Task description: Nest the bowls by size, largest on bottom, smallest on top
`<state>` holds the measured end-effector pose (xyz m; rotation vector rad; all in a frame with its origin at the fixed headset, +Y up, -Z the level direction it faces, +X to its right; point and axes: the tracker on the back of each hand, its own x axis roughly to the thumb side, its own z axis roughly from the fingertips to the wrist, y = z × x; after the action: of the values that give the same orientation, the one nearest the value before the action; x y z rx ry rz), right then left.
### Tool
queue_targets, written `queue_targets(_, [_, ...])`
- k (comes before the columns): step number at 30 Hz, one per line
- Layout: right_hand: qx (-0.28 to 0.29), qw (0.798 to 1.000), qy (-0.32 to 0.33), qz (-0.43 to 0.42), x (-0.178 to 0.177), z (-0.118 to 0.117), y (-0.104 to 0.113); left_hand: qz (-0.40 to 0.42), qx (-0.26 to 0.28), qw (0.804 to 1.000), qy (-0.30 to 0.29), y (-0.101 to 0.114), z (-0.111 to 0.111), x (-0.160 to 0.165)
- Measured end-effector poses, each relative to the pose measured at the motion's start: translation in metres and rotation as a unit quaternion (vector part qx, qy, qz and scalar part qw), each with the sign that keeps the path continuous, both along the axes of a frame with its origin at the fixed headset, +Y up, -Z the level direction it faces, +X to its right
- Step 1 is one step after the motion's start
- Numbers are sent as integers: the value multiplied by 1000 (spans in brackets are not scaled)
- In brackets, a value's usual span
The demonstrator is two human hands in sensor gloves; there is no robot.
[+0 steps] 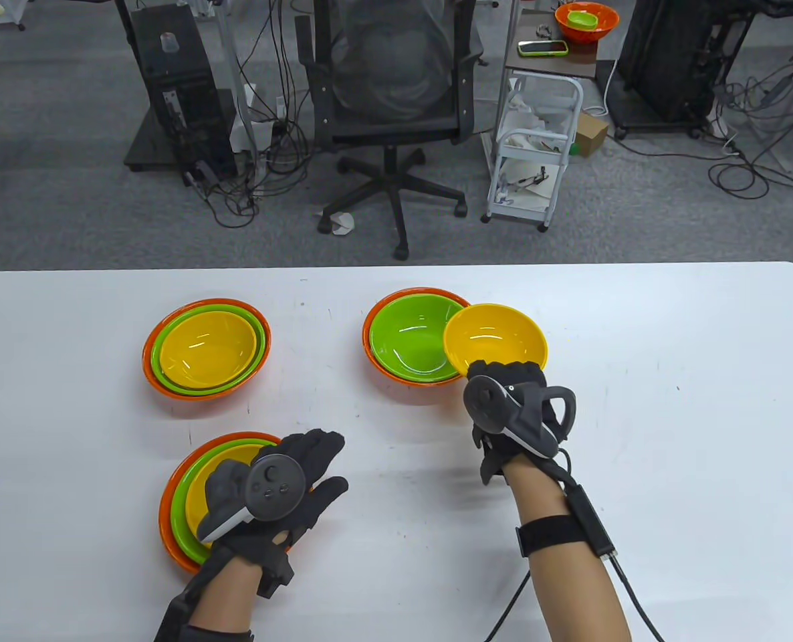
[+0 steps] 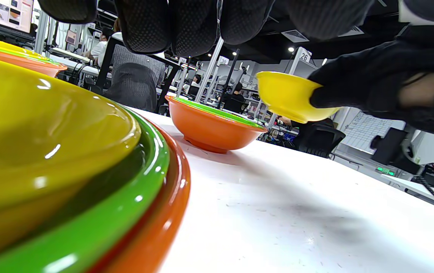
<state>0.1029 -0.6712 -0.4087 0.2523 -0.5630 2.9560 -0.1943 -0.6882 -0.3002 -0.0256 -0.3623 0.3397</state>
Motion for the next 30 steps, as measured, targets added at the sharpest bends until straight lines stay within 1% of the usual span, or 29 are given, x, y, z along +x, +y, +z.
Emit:
queue_targets(4, [-10, 1000, 5, -2, -14, -20, -4, 5, -3, 1000, 4, -1, -1, -2])
queue_targets(9, [-19, 1000, 5, -6, -26, -37, -8, 8, -4, 1000, 6, -1, -1, -3])
queue_targets(12, [-25, 1000, 10, -10, -36, -47, -14, 3, 2, 1000, 7, 0, 0, -3])
queue_targets(20, [-41, 999, 12, -15, -52, -63, -26, -1, 5, 1000, 5, 0, 0, -1])
queue_targets(30, [-62, 998, 0, -10, -52, -71, -43, -4, 6, 1000, 3, -1, 0, 1])
